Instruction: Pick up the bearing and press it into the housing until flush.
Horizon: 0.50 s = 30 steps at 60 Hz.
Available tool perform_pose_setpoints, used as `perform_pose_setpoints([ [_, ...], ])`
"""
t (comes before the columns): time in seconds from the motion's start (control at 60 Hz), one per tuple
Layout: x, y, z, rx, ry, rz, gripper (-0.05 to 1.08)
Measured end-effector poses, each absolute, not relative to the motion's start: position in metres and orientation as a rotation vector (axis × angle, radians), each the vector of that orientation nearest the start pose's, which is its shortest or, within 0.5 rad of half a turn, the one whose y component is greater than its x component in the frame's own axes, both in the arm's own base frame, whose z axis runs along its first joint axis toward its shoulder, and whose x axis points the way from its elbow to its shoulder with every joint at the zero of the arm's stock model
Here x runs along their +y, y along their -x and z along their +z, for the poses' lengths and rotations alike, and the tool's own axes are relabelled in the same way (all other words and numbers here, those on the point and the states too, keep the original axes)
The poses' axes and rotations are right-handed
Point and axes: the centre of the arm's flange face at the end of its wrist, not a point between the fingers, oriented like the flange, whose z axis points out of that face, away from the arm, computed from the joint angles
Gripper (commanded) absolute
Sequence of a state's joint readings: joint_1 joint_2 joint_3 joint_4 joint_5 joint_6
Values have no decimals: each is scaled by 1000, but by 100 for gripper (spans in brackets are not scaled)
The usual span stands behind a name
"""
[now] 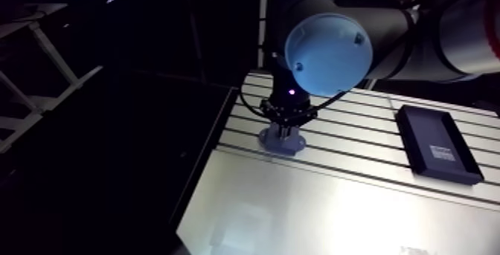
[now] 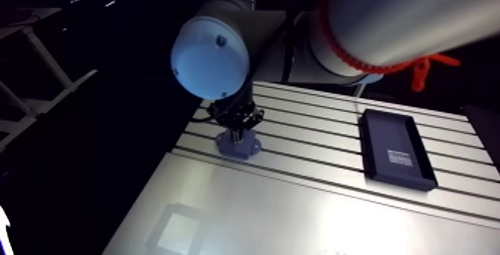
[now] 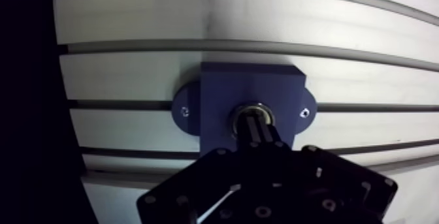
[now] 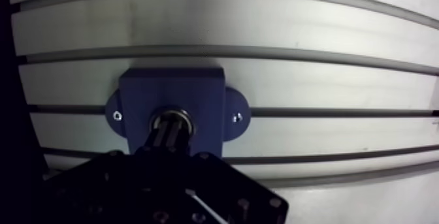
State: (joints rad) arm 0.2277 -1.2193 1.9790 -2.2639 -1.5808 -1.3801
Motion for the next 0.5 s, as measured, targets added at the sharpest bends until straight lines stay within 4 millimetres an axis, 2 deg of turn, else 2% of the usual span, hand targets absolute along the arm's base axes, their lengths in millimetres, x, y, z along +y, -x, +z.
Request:
perform_pose_setpoints([
  [0.5,-247,480,184,3074,58,37,105],
])
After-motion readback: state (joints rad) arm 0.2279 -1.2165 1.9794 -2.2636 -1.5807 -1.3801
